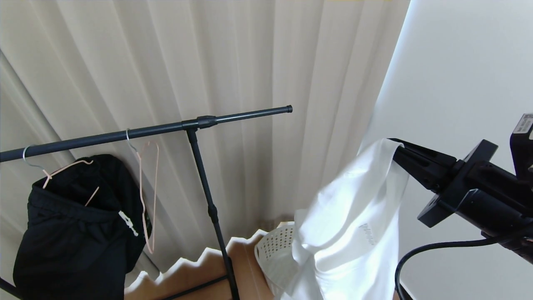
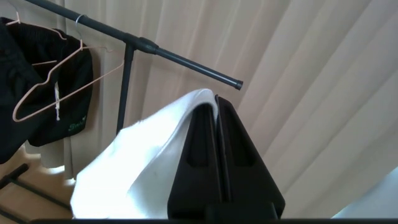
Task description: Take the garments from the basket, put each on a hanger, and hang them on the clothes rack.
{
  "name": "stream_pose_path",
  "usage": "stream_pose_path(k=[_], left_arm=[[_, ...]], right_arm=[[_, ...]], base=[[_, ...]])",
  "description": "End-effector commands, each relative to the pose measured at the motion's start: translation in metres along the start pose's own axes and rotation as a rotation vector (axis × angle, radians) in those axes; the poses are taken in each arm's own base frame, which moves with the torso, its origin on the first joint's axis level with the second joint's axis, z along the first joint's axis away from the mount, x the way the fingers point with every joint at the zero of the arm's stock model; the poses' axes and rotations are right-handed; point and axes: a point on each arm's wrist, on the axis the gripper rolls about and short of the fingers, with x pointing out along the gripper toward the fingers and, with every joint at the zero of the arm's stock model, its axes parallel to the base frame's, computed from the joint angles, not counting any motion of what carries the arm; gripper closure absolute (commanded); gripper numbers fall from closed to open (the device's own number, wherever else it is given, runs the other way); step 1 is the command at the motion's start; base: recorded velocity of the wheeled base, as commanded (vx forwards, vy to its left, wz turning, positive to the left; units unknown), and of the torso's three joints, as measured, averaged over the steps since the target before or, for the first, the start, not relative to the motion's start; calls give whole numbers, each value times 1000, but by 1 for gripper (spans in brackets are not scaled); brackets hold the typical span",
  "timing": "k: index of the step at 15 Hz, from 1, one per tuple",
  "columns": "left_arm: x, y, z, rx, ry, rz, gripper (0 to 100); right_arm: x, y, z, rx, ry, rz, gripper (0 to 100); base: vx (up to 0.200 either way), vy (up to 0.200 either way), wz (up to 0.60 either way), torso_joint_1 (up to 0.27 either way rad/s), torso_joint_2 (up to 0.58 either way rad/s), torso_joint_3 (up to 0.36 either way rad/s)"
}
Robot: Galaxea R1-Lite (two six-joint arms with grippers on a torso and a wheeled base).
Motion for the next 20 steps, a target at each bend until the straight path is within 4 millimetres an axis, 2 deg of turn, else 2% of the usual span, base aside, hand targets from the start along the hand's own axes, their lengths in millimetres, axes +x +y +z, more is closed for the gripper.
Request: stream_pose_path(k=[1, 4, 11, 14, 17, 20], left_arm=[[0, 0, 0, -2, -1, 2, 0], [0, 0, 0, -1, -1, 2, 0], [0, 0, 0, -1, -1, 2, 0], [0, 0, 0, -1, -1, 2, 0], [0, 0, 0, -1, -1, 0, 0], [0, 0, 0, -1, -1, 2, 0]], right_arm=[[5, 6, -6, 6, 24, 28, 100], [11, 16, -11, 14, 38, 72, 100], [11, 17, -12, 14, 43, 73, 100], [20, 17, -19, 12, 77, 36, 100], [20, 17, -18, 13, 79, 24, 100], [19, 17, -17, 12, 73, 22, 100]], base=[[0, 0, 0, 0, 0, 0], [0, 0, 0, 0, 0, 0], [-29, 0, 0, 0, 0, 0], [0, 0, 0, 0, 0, 0], [0, 0, 600, 15, 7, -4], [0, 0, 0, 0, 0, 0]])
